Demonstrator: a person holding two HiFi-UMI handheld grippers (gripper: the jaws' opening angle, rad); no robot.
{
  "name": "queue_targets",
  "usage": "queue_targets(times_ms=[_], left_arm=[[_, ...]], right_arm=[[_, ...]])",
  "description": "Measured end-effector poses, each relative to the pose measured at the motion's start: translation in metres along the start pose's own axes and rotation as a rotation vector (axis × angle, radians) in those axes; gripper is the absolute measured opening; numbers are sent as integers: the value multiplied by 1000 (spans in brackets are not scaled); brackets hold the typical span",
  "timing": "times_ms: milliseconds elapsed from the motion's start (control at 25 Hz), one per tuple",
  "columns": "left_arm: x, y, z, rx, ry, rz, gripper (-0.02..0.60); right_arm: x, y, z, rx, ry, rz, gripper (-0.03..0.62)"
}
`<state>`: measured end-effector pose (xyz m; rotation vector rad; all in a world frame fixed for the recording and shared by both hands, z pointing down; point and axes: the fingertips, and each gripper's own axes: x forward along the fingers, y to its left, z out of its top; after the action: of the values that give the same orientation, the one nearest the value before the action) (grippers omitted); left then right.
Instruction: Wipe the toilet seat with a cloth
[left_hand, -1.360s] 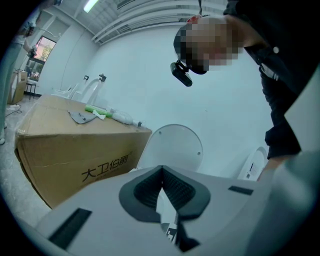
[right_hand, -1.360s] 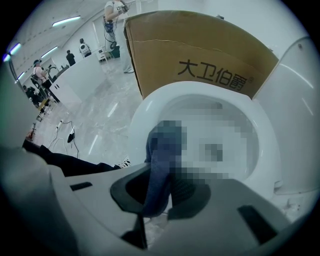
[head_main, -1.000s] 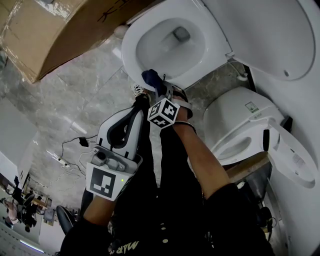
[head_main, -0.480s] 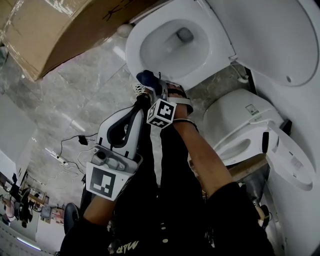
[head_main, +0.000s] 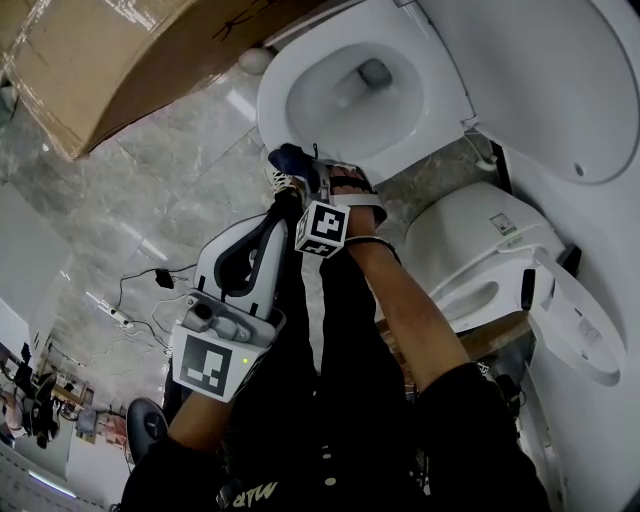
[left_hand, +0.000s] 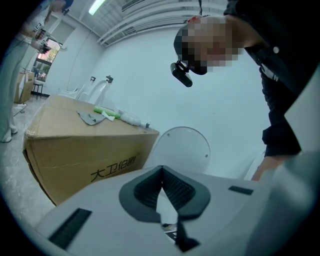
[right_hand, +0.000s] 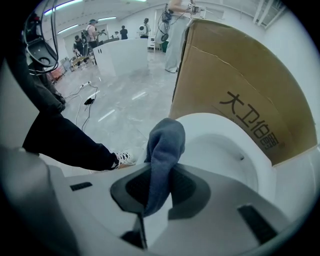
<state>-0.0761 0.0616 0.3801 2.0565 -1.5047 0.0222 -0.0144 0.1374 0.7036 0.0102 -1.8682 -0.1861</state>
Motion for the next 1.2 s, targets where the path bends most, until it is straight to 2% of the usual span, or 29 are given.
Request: queue_targets(times_ms=[200,760,1200], left_arm=[[0,6,1,-11,17,15,11],[-4,23,5,-23,8,44,11],[-8,34,10,-27,-13,57,11]], right_arm=[[2,0,6,-69,-8,8,66],[8,-8,26,-147,-23,32,66],[18,-18,45,-140,-39,60,66]])
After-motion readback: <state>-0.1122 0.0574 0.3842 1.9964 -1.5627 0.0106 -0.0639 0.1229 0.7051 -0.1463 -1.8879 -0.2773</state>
